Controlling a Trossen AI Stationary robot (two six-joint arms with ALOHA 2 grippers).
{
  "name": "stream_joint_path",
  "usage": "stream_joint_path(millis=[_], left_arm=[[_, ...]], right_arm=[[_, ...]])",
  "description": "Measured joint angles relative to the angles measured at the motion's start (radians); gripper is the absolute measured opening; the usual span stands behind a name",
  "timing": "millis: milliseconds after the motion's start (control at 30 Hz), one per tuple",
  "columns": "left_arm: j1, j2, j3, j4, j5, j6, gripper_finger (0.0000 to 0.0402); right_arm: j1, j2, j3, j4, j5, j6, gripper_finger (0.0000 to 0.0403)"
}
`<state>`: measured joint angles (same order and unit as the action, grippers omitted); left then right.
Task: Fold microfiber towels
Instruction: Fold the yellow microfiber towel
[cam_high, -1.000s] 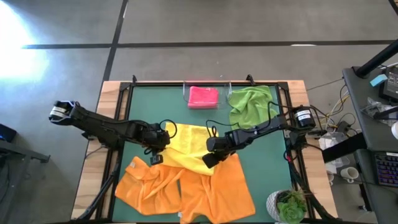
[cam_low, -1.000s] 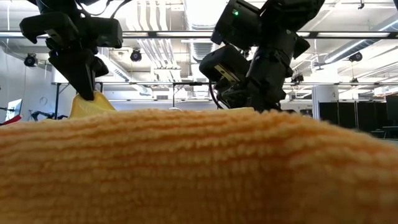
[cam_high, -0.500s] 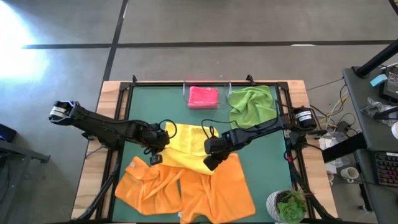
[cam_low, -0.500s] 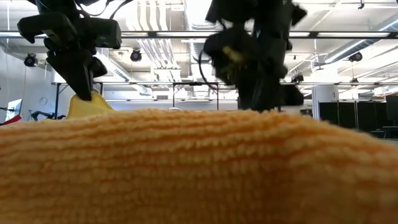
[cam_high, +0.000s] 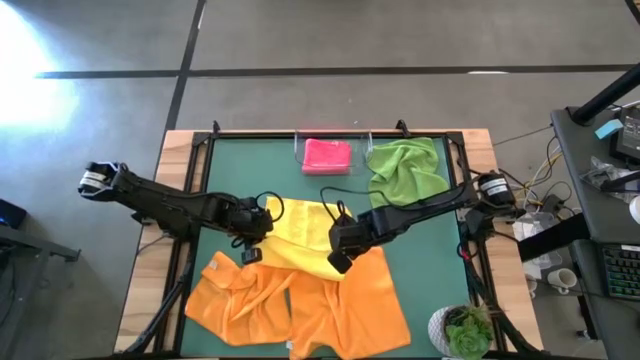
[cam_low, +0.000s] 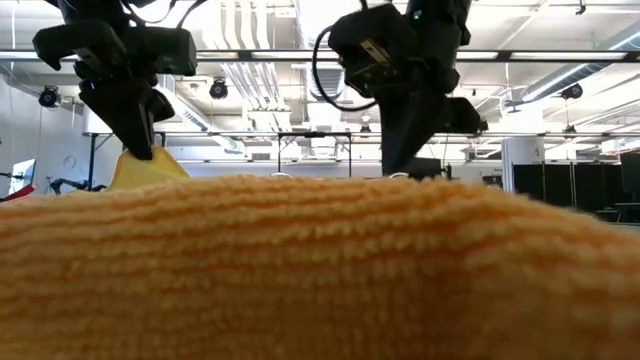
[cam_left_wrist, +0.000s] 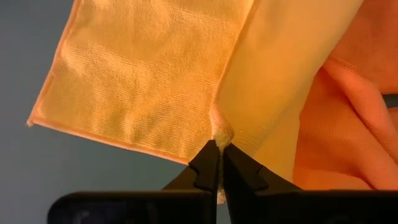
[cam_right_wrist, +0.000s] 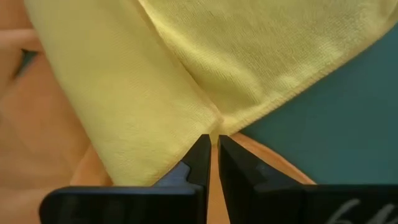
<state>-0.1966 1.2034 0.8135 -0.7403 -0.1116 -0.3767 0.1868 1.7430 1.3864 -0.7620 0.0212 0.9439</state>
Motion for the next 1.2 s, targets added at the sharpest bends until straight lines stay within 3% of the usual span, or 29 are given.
stream_joint_path(millis=[233,500,733,1200], left_arm=[[0.0,-0.001,-0.001,-0.001,0.0,0.0,0.0],[0.0,-0.001,-0.001,-0.001,0.0,0.0,0.0],[0.0,-0.001,-0.001,-0.001,0.001,0.0,0.0],[0.0,-0.001,-0.002,-0.001,0.001,0.0,0.0]], right_arm=[[-0.053,0.005,-0.006,0.019,-0.058,-0.067,0.0047],[-0.129,0.007,-0.035,0.051,-0.179,-0.127,0.0104],[-0.142,0.007,-0.115,0.222,-0.277,-0.115,0.0146],[-0.144,0.007,-0.235,0.354,-0.291,-0.032,0.015]])
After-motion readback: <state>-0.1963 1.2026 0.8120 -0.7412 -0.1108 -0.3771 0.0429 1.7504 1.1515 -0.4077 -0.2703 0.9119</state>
